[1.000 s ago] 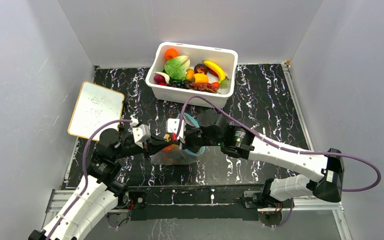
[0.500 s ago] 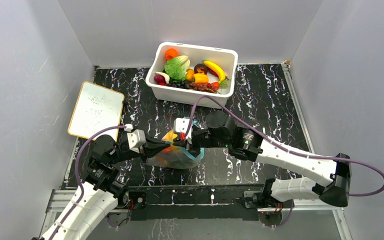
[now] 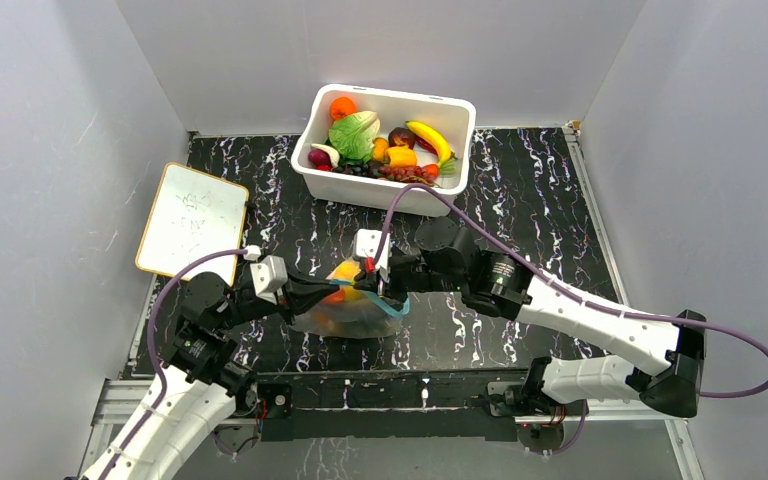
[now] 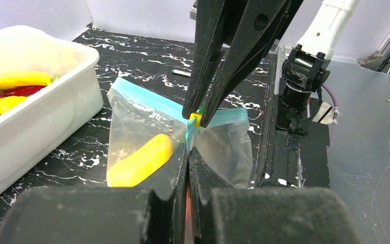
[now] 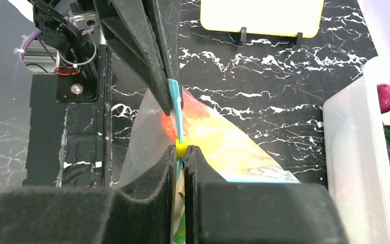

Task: Place the food in the zip-top bag and seal the zipper
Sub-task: Zip the zipper food storage bag at the center of the board.

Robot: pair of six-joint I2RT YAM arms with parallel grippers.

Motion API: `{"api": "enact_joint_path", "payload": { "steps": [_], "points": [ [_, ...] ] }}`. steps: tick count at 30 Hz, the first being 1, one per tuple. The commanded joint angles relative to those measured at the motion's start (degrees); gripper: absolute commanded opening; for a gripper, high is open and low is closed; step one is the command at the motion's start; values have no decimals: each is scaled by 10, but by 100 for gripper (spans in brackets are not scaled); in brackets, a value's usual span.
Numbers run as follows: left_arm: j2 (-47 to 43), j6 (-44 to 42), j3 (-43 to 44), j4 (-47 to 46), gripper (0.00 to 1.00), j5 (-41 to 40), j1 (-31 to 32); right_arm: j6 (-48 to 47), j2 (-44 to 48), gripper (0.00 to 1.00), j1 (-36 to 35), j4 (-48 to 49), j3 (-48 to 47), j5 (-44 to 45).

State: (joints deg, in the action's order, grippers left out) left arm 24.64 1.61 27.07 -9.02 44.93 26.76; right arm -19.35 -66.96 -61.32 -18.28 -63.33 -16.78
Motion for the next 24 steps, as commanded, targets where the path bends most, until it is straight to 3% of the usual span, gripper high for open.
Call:
{"api": "enact_joint_path", "payload": {
  "steps": [1, 4, 9, 12, 20, 24],
  "points": [
    [-1, 14, 24, -29, 0, -15, -2, 2, 34, 0, 17, -54, -39, 26],
    [25, 8, 33, -26, 0, 0, -2, 3, 35, 0, 17, -46, -47, -1],
    [73, -15, 50, -11, 31, 58, -2, -1, 18, 0, 17, -44, -68, -26],
    [95, -29, 61, 0, 39, 77, -2, -5, 7, 0, 17, -44, -75, -34],
    [108, -47, 79, 16, 41, 104, -2, -6, -16, 0, 17, -39, -87, -48],
    [111, -51, 85, 20, 31, 109, -2, -5, -25, 0, 17, -38, -89, -52]
  ]
}}
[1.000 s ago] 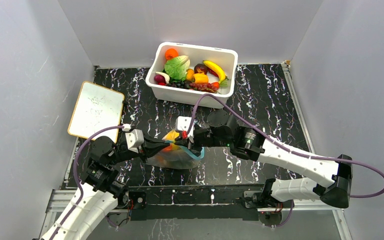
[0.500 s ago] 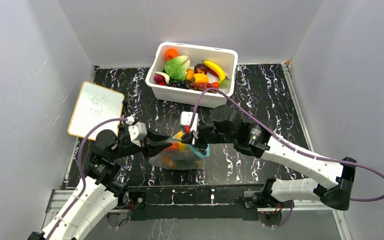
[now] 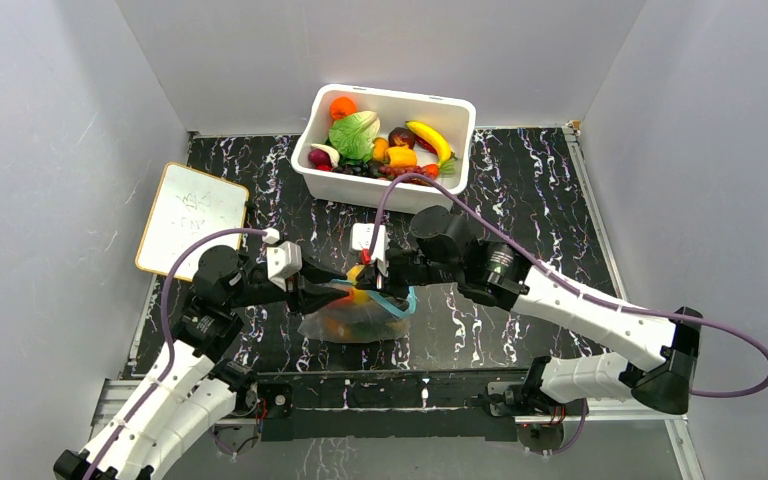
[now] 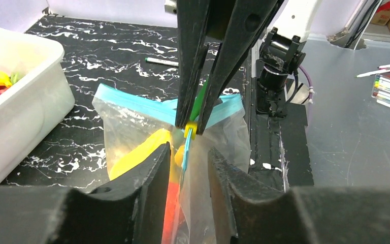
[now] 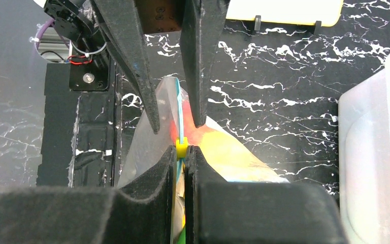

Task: Place the food in the zip-top bag and seal the zipper
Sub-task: Zip the zipper food storage bag at the center of the board.

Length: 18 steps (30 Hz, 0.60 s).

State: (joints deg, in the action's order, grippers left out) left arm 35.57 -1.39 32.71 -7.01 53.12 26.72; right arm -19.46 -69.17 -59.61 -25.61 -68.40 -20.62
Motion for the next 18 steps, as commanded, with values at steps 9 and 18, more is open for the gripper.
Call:
{"api": "enact_joint_path", "payload": {
  "steps": [9, 18],
  "points": [
    [-32, -34, 19, 7, 0, -24, -2, 103, 20, 23, 0, 59, -20, 56],
    [-54, -31, 9, -1, 0, -44, -2, 209, 178, 35, 0, 75, 97, 147]
  ]
}}
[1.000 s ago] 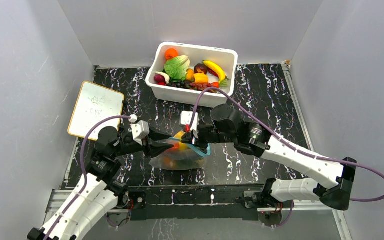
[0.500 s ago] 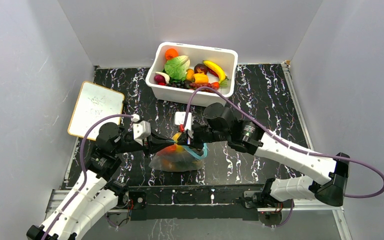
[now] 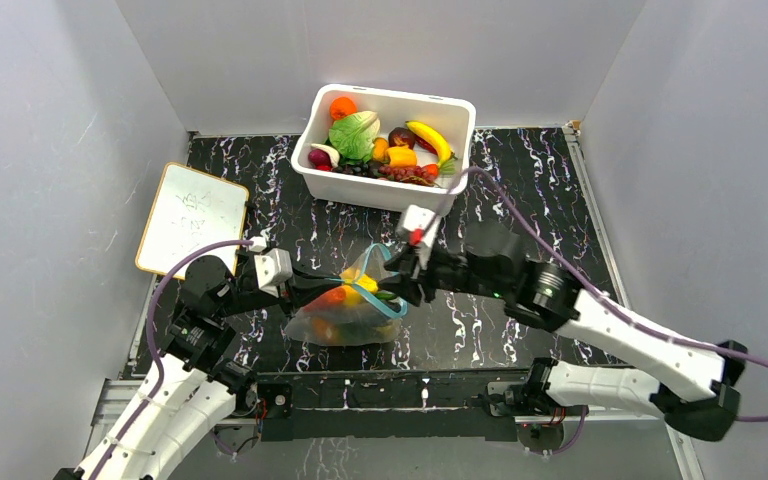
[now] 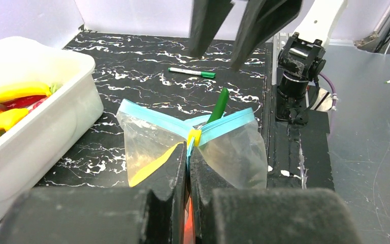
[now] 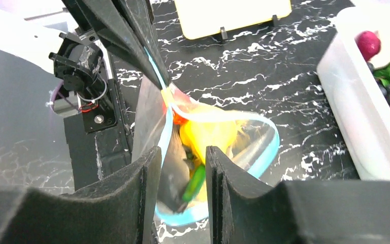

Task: Place the food in the zip-top bag and seal the zipper
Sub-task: Zip the zipper food storage bag at the center of the board, then adjust the fake vegetable in the zipper food storage bag.

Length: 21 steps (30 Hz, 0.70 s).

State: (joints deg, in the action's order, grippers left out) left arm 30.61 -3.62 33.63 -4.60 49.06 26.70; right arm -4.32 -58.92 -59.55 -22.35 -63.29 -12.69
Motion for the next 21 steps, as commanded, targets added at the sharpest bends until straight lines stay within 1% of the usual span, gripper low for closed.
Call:
{"api": "enact_joint_path", "payload": {
  "steps": [1, 2, 6, 10, 13, 16, 18, 21],
  "points": [
    [-4, -7, 0, -26, 0, -2, -2, 67, 93, 35, 0, 42, 61, 87],
    [-4, -5, 0, -28, 0, -1, -2, 73, 109, 34, 0, 41, 76, 103],
    [-5, -1, -2, -34, 0, -1, -2, 76, 155, 36, 0, 53, 132, 83],
    [-5, 2, 0, -32, 0, 3, -2, 77, 170, 37, 0, 71, 168, 83],
    [-6, 3, 1, -30, 0, 3, -1, 93, 168, 33, 0, 101, 183, 90],
    [-9, 7, -1, -32, 0, 2, -2, 101, 154, 31, 0, 135, 194, 61],
    [-11, 9, -2, -33, 0, 2, -2, 101, 142, 29, 0, 141, 196, 56],
    [-13, 8, -4, -32, 0, 3, -2, 97, 132, 24, 0, 157, 200, 55]
  ]
}}
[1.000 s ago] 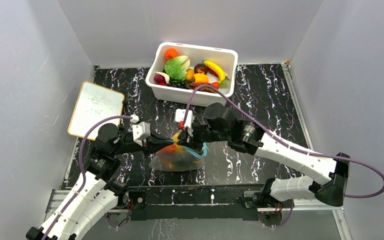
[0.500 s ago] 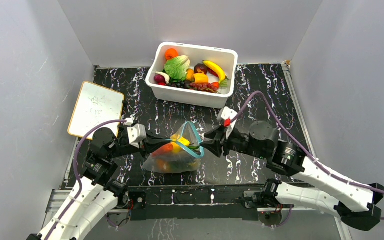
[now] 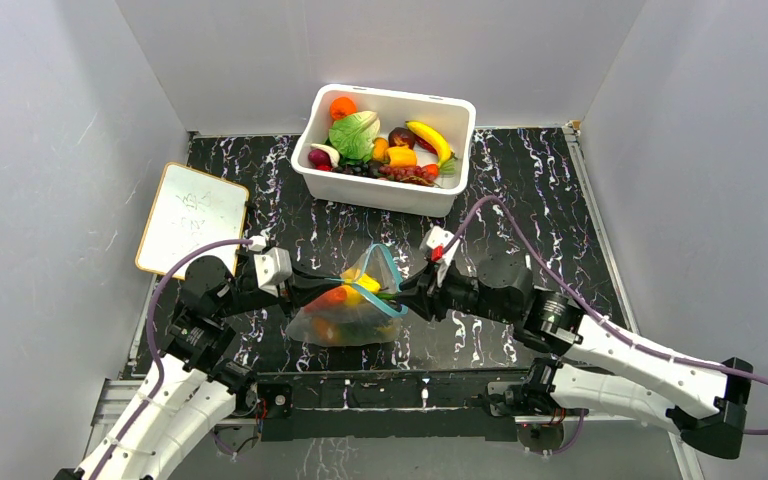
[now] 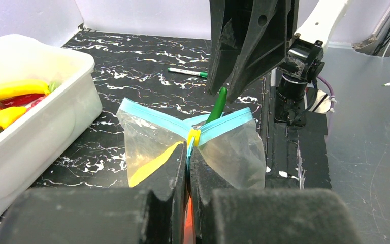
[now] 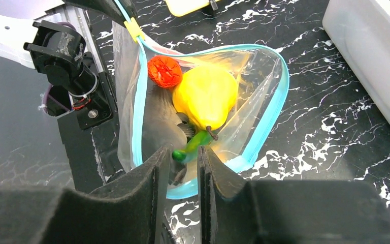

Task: Place the food in the zip-top bag and seal the zipper
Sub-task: Adjust the fake vegetable in the zipper food storage bag.

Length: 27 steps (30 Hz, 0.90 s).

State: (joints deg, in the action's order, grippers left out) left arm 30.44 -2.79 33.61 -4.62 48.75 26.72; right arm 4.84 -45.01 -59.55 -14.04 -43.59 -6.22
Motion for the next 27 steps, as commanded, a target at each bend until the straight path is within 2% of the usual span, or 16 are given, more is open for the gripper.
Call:
{"api": "enact_joint_path", "payload": {
  "steps": [1, 6, 12, 16, 19, 22, 27],
  "points": [
    [-12, 0, -4, -32, 0, 7, -2, 3, -8, 22, 0, 82, 5, -11],
    [-11, 2, -9, -40, 0, 11, -2, 1, -22, 0, 0, 118, 15, -15],
    [-10, 3, -12, -51, 0, 15, -2, 20, -58, 0, 0, 145, -6, -42],
    [-7, 2, -12, -64, 0, 20, -2, 35, -76, 0, 0, 131, -77, -47],
    [-9, 2, -15, -68, 0, 23, -2, 56, -78, 0, 0, 118, -104, -19],
    [-14, 3, -21, -73, 0, 27, -2, 82, -82, 0, 0, 112, -81, 15],
    [-22, 13, -42, -103, 0, 30, -2, 134, -144, 0, 0, 125, -36, -6]
  ]
}}
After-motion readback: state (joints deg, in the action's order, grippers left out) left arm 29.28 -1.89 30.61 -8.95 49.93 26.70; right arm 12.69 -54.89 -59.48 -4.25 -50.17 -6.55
